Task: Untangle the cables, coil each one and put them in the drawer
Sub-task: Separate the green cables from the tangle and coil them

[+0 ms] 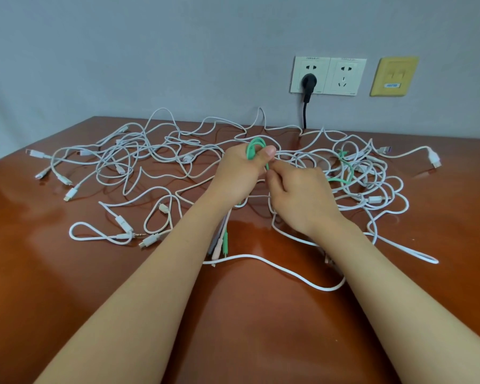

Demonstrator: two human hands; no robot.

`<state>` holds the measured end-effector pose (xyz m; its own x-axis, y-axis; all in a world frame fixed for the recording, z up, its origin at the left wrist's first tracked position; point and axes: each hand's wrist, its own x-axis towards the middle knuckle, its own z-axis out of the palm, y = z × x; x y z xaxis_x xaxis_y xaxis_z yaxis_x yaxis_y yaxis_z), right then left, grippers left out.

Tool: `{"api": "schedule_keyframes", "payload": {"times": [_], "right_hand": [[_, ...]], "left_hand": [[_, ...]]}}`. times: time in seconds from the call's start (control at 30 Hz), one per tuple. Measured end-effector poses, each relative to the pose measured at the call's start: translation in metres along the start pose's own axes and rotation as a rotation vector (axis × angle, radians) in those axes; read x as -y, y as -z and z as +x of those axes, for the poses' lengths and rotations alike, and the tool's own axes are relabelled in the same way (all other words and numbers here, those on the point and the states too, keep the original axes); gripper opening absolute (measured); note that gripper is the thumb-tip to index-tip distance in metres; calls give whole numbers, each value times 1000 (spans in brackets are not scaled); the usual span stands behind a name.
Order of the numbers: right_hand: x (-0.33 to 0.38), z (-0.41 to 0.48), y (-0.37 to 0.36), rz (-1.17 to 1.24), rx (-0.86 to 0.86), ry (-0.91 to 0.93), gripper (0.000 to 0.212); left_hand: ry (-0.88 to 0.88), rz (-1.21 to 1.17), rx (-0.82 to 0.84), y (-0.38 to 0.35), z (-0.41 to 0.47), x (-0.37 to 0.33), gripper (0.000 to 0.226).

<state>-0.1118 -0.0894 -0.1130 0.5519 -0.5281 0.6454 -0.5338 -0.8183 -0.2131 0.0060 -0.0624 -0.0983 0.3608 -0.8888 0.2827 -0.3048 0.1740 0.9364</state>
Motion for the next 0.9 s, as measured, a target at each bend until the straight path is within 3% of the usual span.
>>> {"api": "schedule_keyframes", "payload": {"times": [0.1, 0.2, 0.37, 0.5, 0.67, 0.9], "right_hand": [[0, -1, 0, 9, -10, -11, 28], [-1, -1, -2, -28, 5, -1, 42], [-1, -1, -4, -38, -60, 24, 61], [-3, 1, -10, -52, -142, 1, 44], [0, 0, -10, -60, -177, -69, 24], [1, -1, -10, -56, -163, -60, 20]], "left_hand": [[-104, 146, -72, 2, 2, 2, 34], [-128, 269, -80, 3, 0, 1, 38], [-102, 187, -68, 3, -2, 1, 34], [16, -42, -61, 0, -2, 0, 27], [45, -105, -50, 0, -3, -3, 23], [123, -249, -1, -1, -5, -7, 22]]}}
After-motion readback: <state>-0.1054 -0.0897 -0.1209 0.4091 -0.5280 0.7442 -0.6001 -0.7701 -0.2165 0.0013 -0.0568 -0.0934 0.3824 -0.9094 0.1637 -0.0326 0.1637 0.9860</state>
